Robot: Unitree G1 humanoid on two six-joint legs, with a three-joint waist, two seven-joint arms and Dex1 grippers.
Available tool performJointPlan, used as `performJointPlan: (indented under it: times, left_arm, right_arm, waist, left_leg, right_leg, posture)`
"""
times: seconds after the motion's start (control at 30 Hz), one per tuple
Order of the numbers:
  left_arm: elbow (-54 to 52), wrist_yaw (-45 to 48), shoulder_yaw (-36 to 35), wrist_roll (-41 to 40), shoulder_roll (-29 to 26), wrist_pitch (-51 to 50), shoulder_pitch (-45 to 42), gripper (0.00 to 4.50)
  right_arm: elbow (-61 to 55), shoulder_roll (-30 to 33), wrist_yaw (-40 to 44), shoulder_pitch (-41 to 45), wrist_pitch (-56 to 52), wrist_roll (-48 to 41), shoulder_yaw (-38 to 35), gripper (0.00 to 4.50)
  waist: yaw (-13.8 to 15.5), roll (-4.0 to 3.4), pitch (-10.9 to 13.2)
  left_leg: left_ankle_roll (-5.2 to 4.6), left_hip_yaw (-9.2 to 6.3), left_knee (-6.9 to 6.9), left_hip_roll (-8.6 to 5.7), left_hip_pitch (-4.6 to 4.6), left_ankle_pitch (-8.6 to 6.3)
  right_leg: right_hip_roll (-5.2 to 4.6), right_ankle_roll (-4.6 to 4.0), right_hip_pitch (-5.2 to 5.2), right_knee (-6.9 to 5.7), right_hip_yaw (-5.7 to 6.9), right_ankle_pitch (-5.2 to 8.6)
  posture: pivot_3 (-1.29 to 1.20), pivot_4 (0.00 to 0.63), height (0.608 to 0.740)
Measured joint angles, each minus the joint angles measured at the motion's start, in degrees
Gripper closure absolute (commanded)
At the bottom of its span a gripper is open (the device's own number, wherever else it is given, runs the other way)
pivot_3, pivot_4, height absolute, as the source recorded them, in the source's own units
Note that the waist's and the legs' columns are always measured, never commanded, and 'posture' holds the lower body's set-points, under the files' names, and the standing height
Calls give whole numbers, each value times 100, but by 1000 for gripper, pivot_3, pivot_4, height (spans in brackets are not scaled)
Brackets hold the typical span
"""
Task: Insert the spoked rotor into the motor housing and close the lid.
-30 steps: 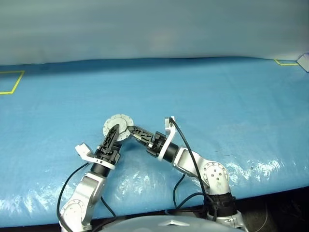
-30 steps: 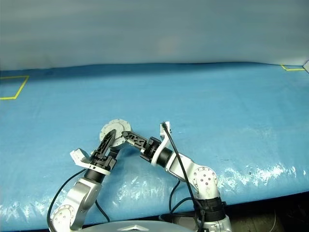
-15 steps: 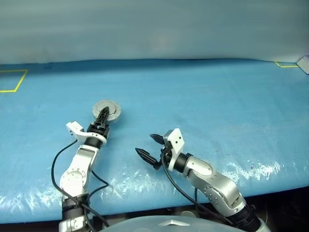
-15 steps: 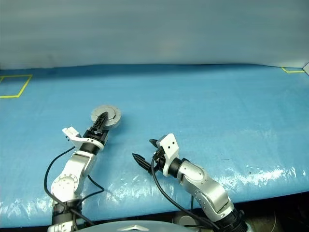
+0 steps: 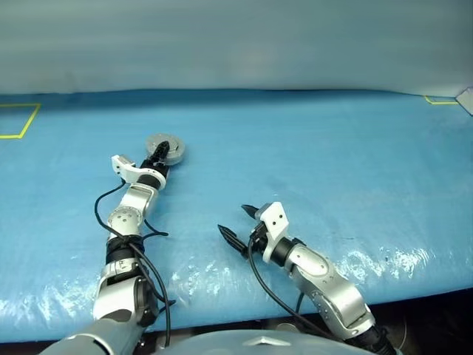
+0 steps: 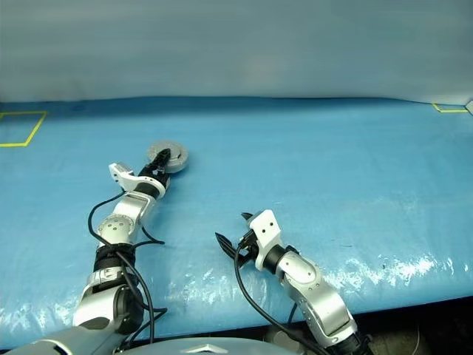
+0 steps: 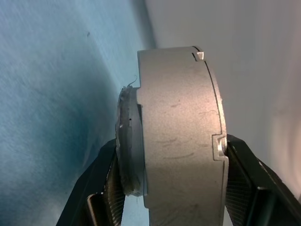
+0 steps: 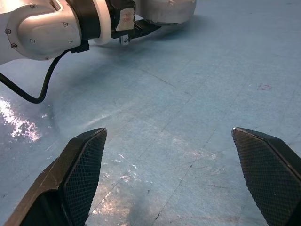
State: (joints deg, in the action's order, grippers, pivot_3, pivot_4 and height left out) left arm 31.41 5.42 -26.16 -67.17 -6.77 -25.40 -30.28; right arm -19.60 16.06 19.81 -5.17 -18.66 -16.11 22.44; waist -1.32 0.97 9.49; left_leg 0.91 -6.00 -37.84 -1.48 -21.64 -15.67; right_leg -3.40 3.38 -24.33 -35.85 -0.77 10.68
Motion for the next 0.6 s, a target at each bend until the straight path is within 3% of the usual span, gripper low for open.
performJointPlan:
  times: [0.17,0.33,0.6]
  left_arm:
    - [-107,97,-160,76,10,-137,-10,47]
    - [-1129,-159,-363,-114,135,-534,682,17]
    - [-3743,-936,-282,-1152,152,-1798,2895,17]
  right_arm:
    - [6,-98,34,-35,-11,60,-50,0]
    - [10,-124,87,-74,-37,122,-77,0]
    - [14,-240,142,-82,-205,127,-173,0]
  waist:
    - [-24,1,0]
    - [-74,0,-1]
    - [-33,-4,-4]
  left_leg:
    - [-12,-1,-2,2,4,-7]
    - [-10,0,-3,5,10,-5]
    - [-11,1,-4,4,13,-7]
  right_leg:
    - [0,4,2,-4,0,-2]
    - [0,6,3,-9,-4,-4]
    - [-3,0,5,-14,-11,18]
  posture:
    - [0,150,740]
    - [0,150,740]
    - [0,150,740]
